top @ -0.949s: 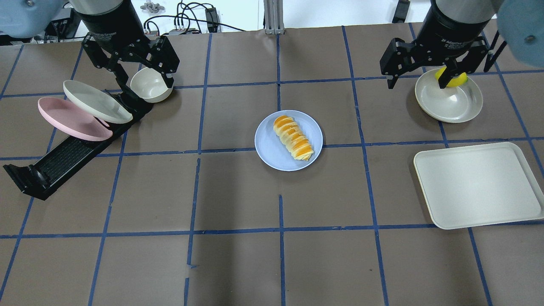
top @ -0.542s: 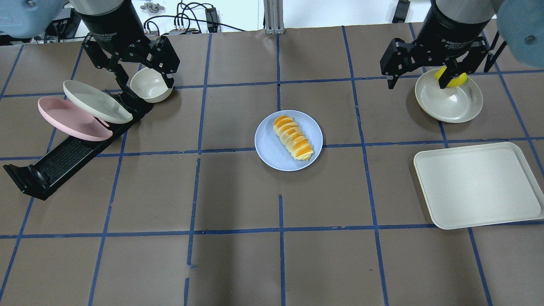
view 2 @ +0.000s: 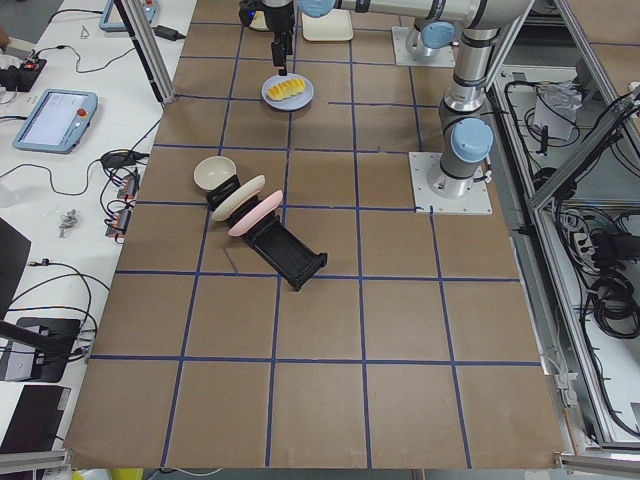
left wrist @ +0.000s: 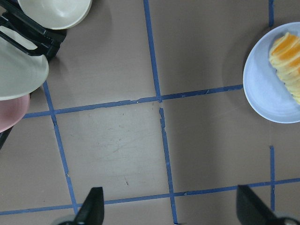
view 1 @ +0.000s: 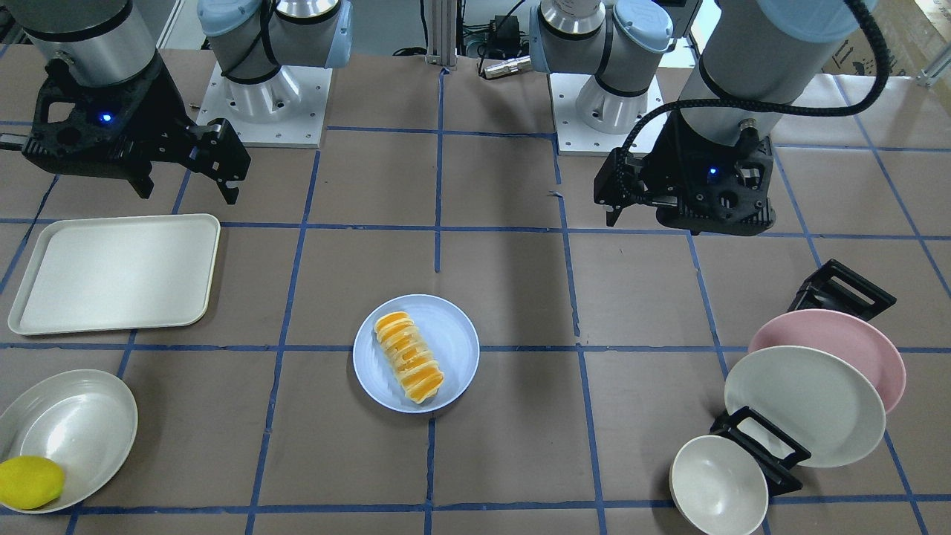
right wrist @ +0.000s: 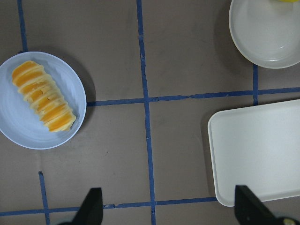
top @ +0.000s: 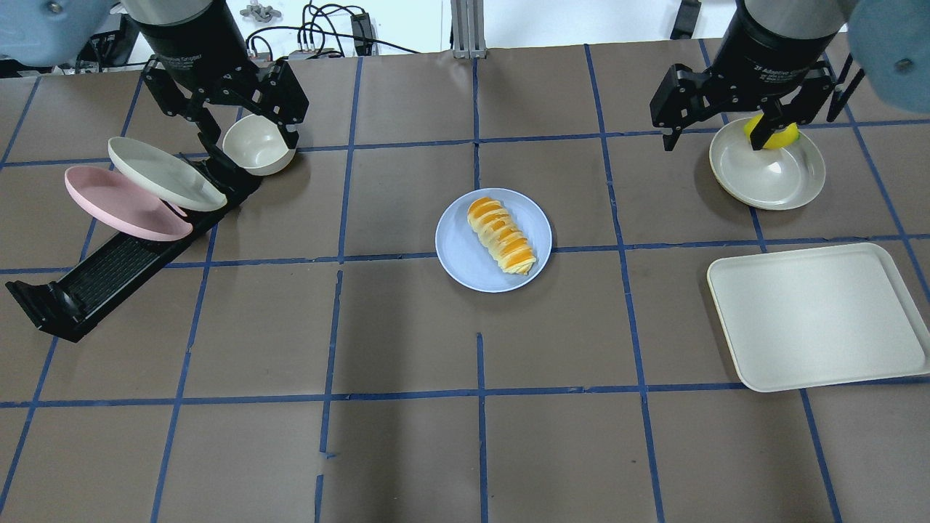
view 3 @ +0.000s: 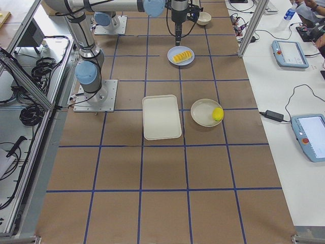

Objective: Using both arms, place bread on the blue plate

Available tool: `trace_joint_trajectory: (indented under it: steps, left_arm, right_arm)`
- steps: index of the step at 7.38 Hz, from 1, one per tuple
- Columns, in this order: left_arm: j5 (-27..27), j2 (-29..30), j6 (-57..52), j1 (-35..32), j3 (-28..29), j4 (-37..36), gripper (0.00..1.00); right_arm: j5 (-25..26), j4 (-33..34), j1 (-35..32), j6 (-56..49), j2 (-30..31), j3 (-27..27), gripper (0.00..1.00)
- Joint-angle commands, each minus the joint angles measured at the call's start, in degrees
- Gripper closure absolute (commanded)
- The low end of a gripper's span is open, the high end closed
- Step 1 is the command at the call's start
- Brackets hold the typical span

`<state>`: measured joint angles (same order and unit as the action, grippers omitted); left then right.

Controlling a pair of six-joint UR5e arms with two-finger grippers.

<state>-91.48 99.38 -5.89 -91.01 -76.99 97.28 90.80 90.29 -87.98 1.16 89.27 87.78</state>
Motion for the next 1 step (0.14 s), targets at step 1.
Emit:
trace_joint_trajectory:
  steps: [1]
  left_arm:
    - [0.0,0.0,0.1,0.0,-0.3,-1.0,0.0]
  right_arm:
    - [0.1,0.0,0.0,0.0,0.0,0.1,0.01]
